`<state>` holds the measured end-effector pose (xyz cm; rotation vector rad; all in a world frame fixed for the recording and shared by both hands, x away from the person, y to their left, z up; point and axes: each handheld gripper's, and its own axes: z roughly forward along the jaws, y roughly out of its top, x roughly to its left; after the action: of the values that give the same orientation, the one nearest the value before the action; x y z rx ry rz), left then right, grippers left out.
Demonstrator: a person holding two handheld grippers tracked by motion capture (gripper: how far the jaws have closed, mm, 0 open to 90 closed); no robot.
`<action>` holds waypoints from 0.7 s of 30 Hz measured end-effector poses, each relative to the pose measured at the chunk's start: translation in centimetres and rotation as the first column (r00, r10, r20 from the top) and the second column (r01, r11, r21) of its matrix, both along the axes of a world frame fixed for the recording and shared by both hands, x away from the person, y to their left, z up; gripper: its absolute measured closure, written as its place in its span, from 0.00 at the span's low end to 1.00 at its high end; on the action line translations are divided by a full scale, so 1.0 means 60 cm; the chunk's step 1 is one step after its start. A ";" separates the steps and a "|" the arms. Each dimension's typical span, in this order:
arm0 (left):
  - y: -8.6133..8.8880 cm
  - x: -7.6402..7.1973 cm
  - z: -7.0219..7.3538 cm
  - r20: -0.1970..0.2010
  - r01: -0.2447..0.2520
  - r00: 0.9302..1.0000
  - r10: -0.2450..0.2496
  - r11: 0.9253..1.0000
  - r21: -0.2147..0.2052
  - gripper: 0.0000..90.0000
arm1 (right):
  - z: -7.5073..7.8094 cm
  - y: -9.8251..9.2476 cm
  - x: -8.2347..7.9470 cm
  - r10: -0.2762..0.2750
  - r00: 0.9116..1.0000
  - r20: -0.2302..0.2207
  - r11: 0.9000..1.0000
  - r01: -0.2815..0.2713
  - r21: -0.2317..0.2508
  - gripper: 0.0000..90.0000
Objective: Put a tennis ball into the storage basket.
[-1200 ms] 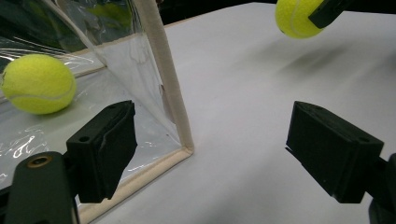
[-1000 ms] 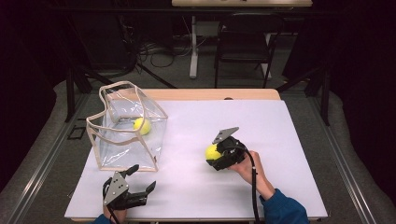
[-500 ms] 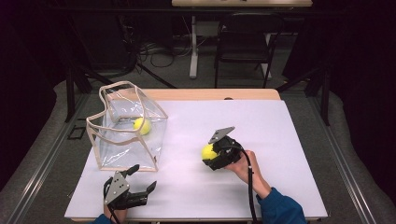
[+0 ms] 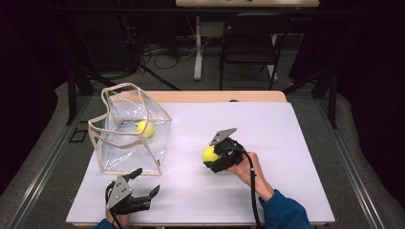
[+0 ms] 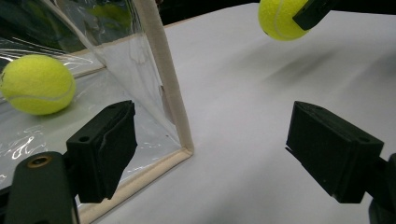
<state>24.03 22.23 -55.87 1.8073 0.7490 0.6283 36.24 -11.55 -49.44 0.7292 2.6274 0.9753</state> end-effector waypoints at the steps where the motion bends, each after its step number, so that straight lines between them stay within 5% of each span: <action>1: -0.001 0.000 0.000 -0.002 0.001 1.000 -0.001 1.000 0.000 0.18 | 0.000 0.000 0.000 0.001 1.000 0.002 1.000 -0.001 0.000 0.29; 21: 0.000 0.001 -0.001 -0.005 -0.002 1.000 0.002 1.000 -0.005 0.18 | 0.026 0.006 0.005 -0.006 0.999 0.032 1.000 0.005 0.027 0.29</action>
<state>24.08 22.21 -55.92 1.8048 0.7555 0.6228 36.57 -11.22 -47.85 0.7210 2.5879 1.0144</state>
